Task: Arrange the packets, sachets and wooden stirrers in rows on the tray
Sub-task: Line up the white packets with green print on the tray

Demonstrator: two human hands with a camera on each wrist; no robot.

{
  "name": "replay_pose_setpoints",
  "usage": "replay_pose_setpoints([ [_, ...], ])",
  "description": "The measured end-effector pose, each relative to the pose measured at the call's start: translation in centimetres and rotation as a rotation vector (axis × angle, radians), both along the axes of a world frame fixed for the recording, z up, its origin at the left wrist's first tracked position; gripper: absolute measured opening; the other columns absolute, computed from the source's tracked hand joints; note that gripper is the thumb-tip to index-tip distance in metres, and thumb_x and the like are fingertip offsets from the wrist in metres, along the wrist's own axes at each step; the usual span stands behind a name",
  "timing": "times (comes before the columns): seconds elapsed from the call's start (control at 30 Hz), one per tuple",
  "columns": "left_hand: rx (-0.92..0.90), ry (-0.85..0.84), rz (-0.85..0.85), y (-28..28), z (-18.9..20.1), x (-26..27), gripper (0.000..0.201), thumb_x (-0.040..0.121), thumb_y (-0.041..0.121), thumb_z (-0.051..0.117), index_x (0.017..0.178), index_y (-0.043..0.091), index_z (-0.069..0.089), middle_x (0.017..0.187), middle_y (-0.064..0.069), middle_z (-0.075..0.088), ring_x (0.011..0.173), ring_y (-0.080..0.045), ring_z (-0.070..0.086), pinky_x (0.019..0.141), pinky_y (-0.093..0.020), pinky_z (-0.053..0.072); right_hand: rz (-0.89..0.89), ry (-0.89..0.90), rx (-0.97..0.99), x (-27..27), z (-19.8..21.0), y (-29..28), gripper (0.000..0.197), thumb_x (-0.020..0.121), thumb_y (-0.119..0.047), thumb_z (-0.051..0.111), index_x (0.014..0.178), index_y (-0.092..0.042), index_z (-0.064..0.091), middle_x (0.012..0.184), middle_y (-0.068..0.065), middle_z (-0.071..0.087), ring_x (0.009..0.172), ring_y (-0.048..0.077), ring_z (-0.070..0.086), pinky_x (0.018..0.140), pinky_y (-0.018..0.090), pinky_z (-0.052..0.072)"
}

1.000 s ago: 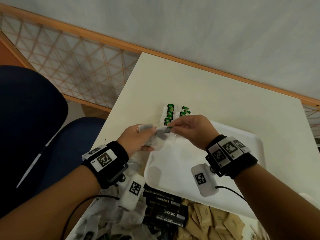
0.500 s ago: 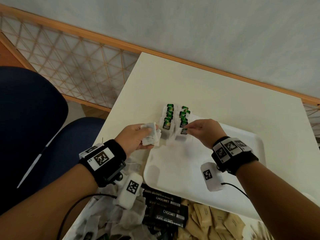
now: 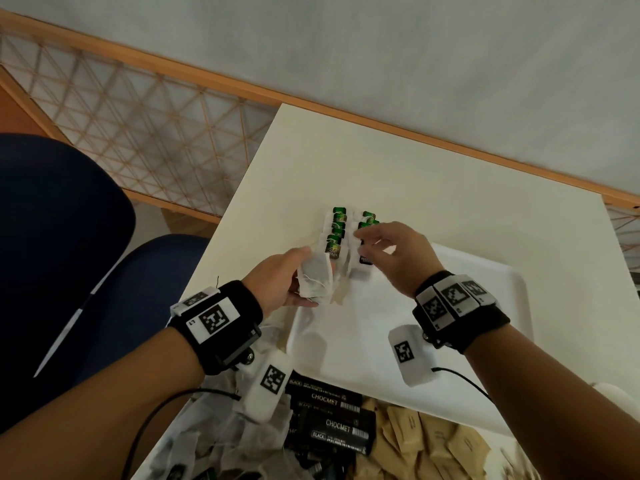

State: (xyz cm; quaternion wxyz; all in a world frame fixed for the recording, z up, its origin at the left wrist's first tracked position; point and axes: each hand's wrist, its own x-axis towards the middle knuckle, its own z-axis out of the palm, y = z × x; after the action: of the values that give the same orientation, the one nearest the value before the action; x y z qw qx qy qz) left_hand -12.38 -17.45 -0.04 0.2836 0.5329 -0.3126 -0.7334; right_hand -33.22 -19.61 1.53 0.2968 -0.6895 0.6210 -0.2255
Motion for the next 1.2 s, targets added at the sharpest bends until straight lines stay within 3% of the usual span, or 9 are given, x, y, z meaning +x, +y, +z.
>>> replay_pose_setpoints([
  [0.13,0.012,-0.001,0.072,0.3,0.4,-0.4,0.034,0.099,0.026,0.038,0.101,0.003,0.063,0.097,-0.023,0.064,0.083,-0.032,0.065,0.068,-0.039,0.058,0.228,-0.081,-0.013,2.7,0.9,2.1,0.033,0.077,-0.034,0.076,0.108,-0.035,0.066,0.099,-0.015,0.062,0.09,-0.003,0.056,0.076,0.015,0.046],
  [0.27,0.054,0.053,0.125,0.5,0.6,-0.1,0.035,0.097,0.021,0.036,0.094,0.001,0.065,0.084,-0.017,0.07,0.071,-0.025,0.068,0.059,-0.035,0.055,0.447,0.016,-0.237,3.4,0.0,3.1,0.047,0.07,-0.04,0.077,0.112,-0.023,0.066,0.105,-0.003,0.06,0.096,0.01,0.053,0.084,0.018,0.043],
  [0.4,0.081,0.063,0.12,0.5,0.5,0.1,0.037,0.097,0.023,0.035,0.104,-0.003,0.061,0.091,-0.019,0.069,0.068,-0.027,0.067,0.065,-0.038,0.056,0.363,0.047,-0.273,3.6,0.1,2.8,0.016,0.083,-0.027,0.068,0.099,-0.022,0.072,0.094,-0.007,0.066,0.085,0.004,0.058,0.075,0.02,0.047],
  [0.5,0.066,-0.001,0.09,0.5,0.1,0.3,0.041,0.1,0.032,0.034,0.09,0.006,0.064,0.098,-0.013,0.072,0.08,-0.028,0.065,0.067,-0.037,0.055,0.203,-0.019,-0.142,3.2,0.8,2.0,0.012,0.088,-0.023,0.066,0.096,-0.022,0.075,0.085,-0.015,0.063,0.075,-0.007,0.054,0.069,0.01,0.04],
  [0.6,0.052,-0.076,0.058,0.4,-0.3,0.7,0.044,0.1,0.036,0.036,0.086,0.01,0.068,0.102,-0.011,0.071,0.088,-0.026,0.065,0.071,-0.034,0.054,0.16,0.061,-0.108,2.7,1.4,1.2,0.017,0.091,-0.02,0.061,0.102,-0.016,0.074,0.09,-0.005,0.068,0.083,0.003,0.056,0.078,0.023,0.044],
  [0.7,0.008,-0.125,0.043,0.4,-0.5,1.1,0.03,0.096,0.027,0.048,0.097,0.009,0.072,0.104,-0.011,0.07,0.096,-0.026,0.064,0.08,-0.035,0.056,0.123,0.079,-0.03,2.2,1.7,0.7,0.022,0.092,-0.016,0.058,0.108,-0.019,0.072,0.103,-0.001,0.071,0.094,0.012,0.061,0.08,0.02,0.043],
  [0.77,-0.073,-0.145,0.08,0.5,-0.4,1.5,0.016,0.092,0.016,0.057,0.095,0.013,0.073,0.1,-0.006,0.07,0.093,-0.02,0.065,0.077,-0.031,0.057,0.067,0.034,0.006,2.0,1.5,0.5,0.02,0.091,-0.018,0.06,0.104,-0.024,0.073,0.096,-0.006,0.072,0.086,0.007,0.063,0.076,0.017,0.045],
  [0.9,-0.231,-0.179,0.183,0.1,-0.3,2.4,0.027,0.089,0.001,0.057,0.094,0.022,0.073,0.093,0.008,0.072,0.082,-0.008,0.064,0.071,-0.023,0.056,0.057,0.025,0.092,2.1,0.7,0.5,0.016,0.089,-0.022,0.063,0.098,-0.029,0.074,0.08,-0.012,0.07,0.077,0.004,0.062,0.071,0.015,0.047],
  [1.2,-0.265,-0.141,0.317,-1.0,-0.2,4.0,0.029,0.088,-0.004,0.059,0.099,0.022,0.064,0.094,-0.013,0.065,0.079,-0.022,0.066,0.064,-0.028,0.059,0.07,0.1,0.223,3.5,-1.4,-0.7,0.018,0.09,-0.021,0.059,0.102,-0.024,0.073,0.074,-0.019,0.061,0.067,-0.003,0.053,0.066,0.016,0.043],
])
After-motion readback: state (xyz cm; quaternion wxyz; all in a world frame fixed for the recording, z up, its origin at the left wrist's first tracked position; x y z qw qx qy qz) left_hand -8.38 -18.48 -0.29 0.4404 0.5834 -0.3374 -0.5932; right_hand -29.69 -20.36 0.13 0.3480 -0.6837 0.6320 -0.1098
